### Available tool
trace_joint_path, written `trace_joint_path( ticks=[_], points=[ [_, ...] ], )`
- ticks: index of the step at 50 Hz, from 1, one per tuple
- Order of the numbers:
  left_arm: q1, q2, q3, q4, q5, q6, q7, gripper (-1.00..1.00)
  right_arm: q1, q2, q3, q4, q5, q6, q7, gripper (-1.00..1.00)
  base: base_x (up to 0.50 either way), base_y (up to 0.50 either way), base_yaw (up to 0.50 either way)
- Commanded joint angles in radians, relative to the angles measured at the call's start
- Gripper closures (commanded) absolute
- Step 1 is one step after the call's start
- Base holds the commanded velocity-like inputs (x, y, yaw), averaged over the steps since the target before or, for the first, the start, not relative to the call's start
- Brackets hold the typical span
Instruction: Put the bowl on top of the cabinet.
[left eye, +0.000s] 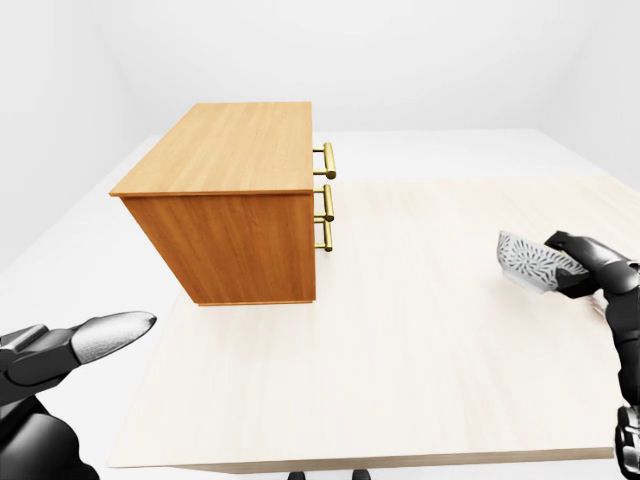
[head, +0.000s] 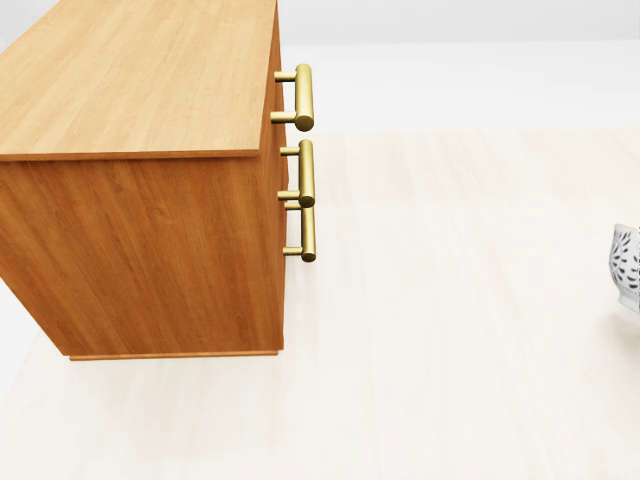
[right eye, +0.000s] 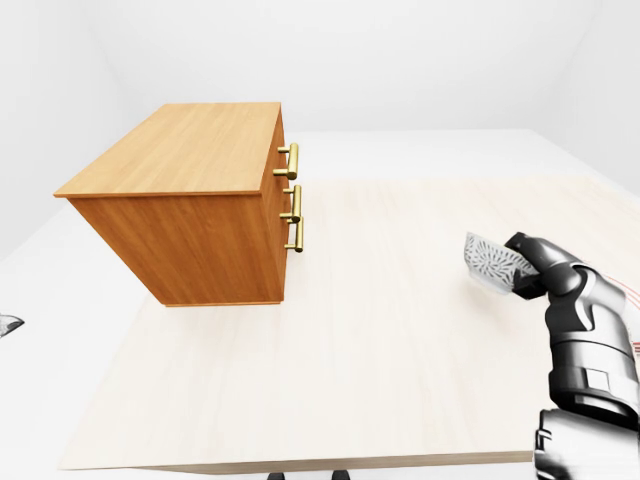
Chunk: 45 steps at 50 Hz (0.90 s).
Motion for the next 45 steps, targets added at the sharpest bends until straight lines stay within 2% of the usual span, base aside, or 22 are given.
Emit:
trace_joint_path(
  ticks=[1,5,7,10,12,16,19,20,21,22,26,27,28,35,36,40,41,45],
  points=[
    [-0.004,-0.005,-0.004,0.000,0.010,0.000,-0.007,-1.00,-0.531,-0.090,0.127,0.092,-0.295,0.000,0.174,1.00,0.00,0.00,0.00],
    [-0.007,-0.005,0.004,0.000,0.005,0.000,-0.008,-1.00,-0.719,-0.079,0.163,0.190,-0.418,0.000,0.174,1.00,0.00,0.00,0.00],
    [-0.007,-0.005,0.003,0.000,0.004,0.000,-0.008,-1.00,-0.862,-0.065,0.197,0.237,-0.497,0.000,0.145,1.00,0.00,0.00,0.00],
    [-0.007,-0.002,0.008,0.000,-0.003,0.000,-0.006,-1.00,-0.992,-0.036,0.219,0.297,-0.580,-0.030,0.121,1.00,0.00,0.00,0.00],
    [-0.006,0.004,0.009,0.000,-0.010,0.000,-0.001,-1.00,-1.053,-0.015,0.228,0.341,-0.624,-0.043,0.086,1.00,0.00,0.00,0.00],
    [-0.007,0.012,0.009,0.000,-0.020,0.000,0.009,-1.00,-1.152,0.041,0.243,0.409,-0.686,-0.048,0.046,1.00,0.00,0.00,0.00],
    [-0.005,0.015,0.008,0.000,-0.024,0.000,0.013,-1.00,-1.159,0.045,0.231,0.418,-0.701,-0.051,0.041,1.00,0.00,0.00,0.00],
    [-0.005,0.013,0.007,0.000,-0.024,0.000,0.013,-1.00,-1.211,0.103,0.263,0.451,-0.736,-0.054,0.012,1.00,0.00,0.00,0.00],
    [-0.004,0.013,0.004,0.000,-0.022,0.000,0.013,-1.00,-1.226,0.114,0.264,0.469,-0.747,-0.053,-0.012,1.00,0.00,0.00,0.00],
    [-0.003,0.014,0.001,0.000,-0.021,0.000,0.013,-1.00,-1.245,0.143,0.264,0.489,-0.755,-0.034,-0.010,1.00,0.00,0.00,0.00],
    [-0.008,0.012,0.006,0.000,-0.023,0.000,0.010,-1.00,-1.288,0.193,0.263,0.517,-0.777,-0.024,-0.024,1.00,0.00,0.00,0.00],
    [-0.011,0.013,0.007,0.000,-0.022,0.000,0.010,-1.00,-1.299,0.205,0.262,0.520,-0.779,-0.030,-0.028,1.00,0.00,0.00,0.00],
    [-0.012,0.013,0.004,0.000,-0.021,0.000,0.009,-1.00,-1.316,0.235,0.250,0.525,-0.766,-0.015,-0.023,1.00,0.00,0.00,0.00],
    [-0.011,0.018,0.004,0.000,-0.028,0.000,0.013,-1.00,-1.373,0.331,0.245,0.537,-0.740,-0.021,-0.038,1.00,0.00,0.00,0.00],
    [-0.013,0.017,0.005,0.000,-0.030,0.000,0.013,-1.00,-1.382,0.370,0.235,0.538,-0.720,-0.014,-0.043,1.00,0.00,0.00,0.00],
    [-0.015,0.016,0.006,0.000,-0.029,0.000,0.011,-1.00,-1.383,0.371,0.242,0.539,-0.710,-0.014,-0.044,1.00,0.00,0.00,0.00],
    [-0.012,0.015,0.000,0.000,-0.029,0.000,0.008,-1.00,-1.373,0.464,0.235,0.545,-0.687,0.000,-0.066,1.00,0.00,0.00,0.00],
    [-0.018,0.014,0.006,0.000,-0.032,0.000,0.004,-1.00,-1.364,0.543,0.230,0.547,-0.633,0.000,-0.083,1.00,0.00,0.00,0.00]
  ],
)
